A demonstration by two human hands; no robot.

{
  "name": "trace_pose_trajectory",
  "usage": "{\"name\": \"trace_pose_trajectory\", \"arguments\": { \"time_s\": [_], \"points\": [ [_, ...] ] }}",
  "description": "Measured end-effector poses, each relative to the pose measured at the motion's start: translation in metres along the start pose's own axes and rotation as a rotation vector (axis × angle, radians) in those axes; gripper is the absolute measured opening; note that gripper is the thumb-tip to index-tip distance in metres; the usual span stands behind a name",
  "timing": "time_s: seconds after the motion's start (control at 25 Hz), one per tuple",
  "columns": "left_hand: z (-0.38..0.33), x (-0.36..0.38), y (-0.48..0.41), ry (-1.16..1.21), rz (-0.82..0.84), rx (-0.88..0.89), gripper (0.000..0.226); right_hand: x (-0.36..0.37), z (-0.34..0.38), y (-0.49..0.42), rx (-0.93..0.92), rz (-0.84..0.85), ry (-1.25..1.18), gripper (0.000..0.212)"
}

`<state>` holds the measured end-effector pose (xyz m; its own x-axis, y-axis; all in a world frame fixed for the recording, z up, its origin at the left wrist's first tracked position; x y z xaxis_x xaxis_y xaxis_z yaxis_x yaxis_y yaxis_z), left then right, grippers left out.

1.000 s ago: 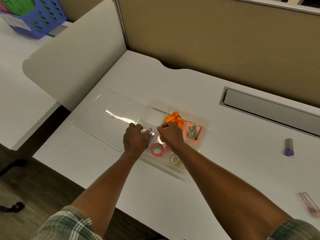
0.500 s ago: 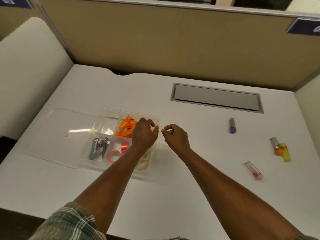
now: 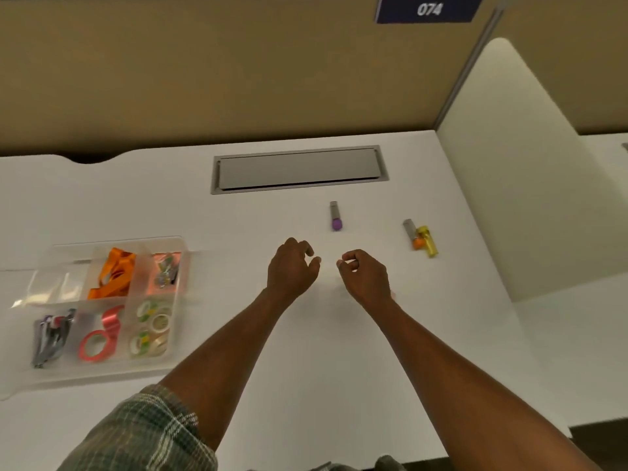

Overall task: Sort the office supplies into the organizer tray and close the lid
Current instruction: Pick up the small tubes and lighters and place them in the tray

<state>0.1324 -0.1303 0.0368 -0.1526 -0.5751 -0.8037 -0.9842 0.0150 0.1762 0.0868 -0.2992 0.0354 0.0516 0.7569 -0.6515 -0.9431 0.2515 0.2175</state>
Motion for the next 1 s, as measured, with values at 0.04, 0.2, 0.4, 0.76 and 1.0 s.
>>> {"name": "trace_pose_trajectory", "arguments": {
  "time_s": [0.04,0.2,0.4,0.76,1.0],
  "points": [
    [-0.010,0.013,0.000,-0.006,0.022,0.006,0.023,-0.013,-0.015,0.002,-0.006,-0.016,0.043,0.022],
    [-0.041,0.056,-0.004,-0.108,0.079,0.064,0.031,-0.042,-0.061,0.010,-0.069,0.021,0.356,0.037],
    [-0.056,0.083,-0.036,-0.319,0.091,0.072,0.063,-0.040,-0.090,0.010,-0.090,0.155,0.509,0.051],
    [-0.055,0.106,-0.078,-0.489,0.127,0.040,0.066,-0.044,-0.099,-0.009,-0.078,0.089,0.388,0.029],
    [-0.062,0.081,-0.071,-0.231,-0.033,0.065,0.036,-0.054,-0.082,-0.014,-0.041,-0.017,0.061,0.031]
  ]
}}
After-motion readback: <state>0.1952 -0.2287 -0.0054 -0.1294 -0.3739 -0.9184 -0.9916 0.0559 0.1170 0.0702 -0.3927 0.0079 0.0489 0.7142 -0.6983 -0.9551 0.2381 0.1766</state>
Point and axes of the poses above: each hand's wrist, its own y-axis away from the middle knuckle, its own x-axis out of the palm, z = x × y, the point moved 6 cm from there along -y, towards the middle knuckle, and after that the axes turned 7 degrees about -x, right-handed, at the moved point
